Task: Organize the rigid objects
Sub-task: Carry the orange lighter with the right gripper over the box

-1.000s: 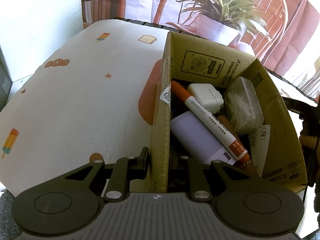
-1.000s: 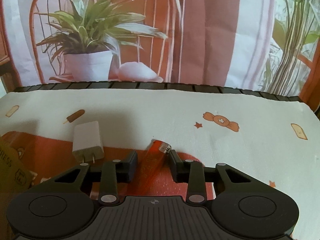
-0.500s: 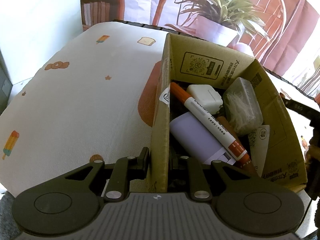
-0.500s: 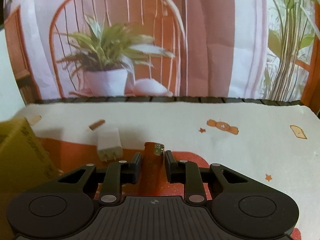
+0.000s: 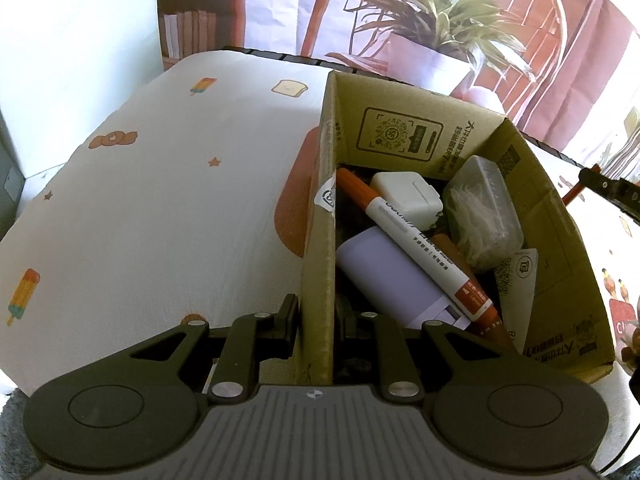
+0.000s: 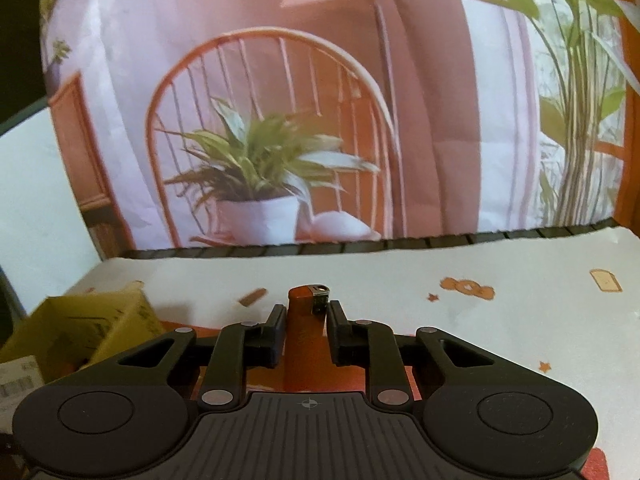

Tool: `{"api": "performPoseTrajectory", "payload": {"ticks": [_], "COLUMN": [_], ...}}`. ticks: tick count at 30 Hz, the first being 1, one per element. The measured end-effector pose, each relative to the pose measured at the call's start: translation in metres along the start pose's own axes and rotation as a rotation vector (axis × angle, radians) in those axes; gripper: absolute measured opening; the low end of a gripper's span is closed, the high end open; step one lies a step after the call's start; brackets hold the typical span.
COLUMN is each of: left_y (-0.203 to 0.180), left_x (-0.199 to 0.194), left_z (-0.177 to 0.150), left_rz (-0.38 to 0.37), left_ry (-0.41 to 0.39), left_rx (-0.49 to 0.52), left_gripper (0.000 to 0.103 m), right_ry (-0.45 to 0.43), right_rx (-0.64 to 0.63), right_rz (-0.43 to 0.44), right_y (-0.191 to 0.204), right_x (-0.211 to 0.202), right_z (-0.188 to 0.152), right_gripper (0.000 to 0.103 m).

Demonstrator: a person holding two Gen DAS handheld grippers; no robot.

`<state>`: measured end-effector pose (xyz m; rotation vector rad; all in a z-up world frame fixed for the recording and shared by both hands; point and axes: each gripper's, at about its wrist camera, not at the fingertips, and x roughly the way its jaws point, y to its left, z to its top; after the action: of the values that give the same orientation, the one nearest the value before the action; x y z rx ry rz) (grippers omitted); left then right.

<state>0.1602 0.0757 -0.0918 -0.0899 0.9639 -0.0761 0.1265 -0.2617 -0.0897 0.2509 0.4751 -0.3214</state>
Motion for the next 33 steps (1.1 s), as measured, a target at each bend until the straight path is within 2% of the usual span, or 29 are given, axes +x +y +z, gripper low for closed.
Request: {"api": "performPoseTrajectory", "payload": {"ticks": [8,15,20,27,33], "left_y": [-0.001,-0.001,-0.001,-0.001,-0.001], "left_x": [-0.001,-0.001,-0.001,-0.001,-0.002], "left_z": [0.000,0.000,-0.001,-0.001,-0.001], "left_rz": [0.001,0.001,0.001,0.001,0.001], "left_ry": [-0.003,-0.003,-0.003,-0.003,-0.003], "left_rx": [0.001,0.000,0.001,0.000,0.001], "left_gripper": [0.019,0.019,0.019,0.019,0.019], "right_ry": [-0.050,-0.108,-0.106,0.049,0.221], "right_rx": [-0.021,-0.074,-0.122,-0.169,-0.156], "right_rz": [0.086,0.212,0.331,0.533,0.597], "right_y": [0.019,0.046,0.070,0.106,0.127], "right_x": [-0.021,-0.048,-0.059,-0.056,-0.039], "right_z": [0.013,0.032,0.041,0.032,0.013], "right_gripper": [0.020,0.020,0.020,0.020,0.020]}}
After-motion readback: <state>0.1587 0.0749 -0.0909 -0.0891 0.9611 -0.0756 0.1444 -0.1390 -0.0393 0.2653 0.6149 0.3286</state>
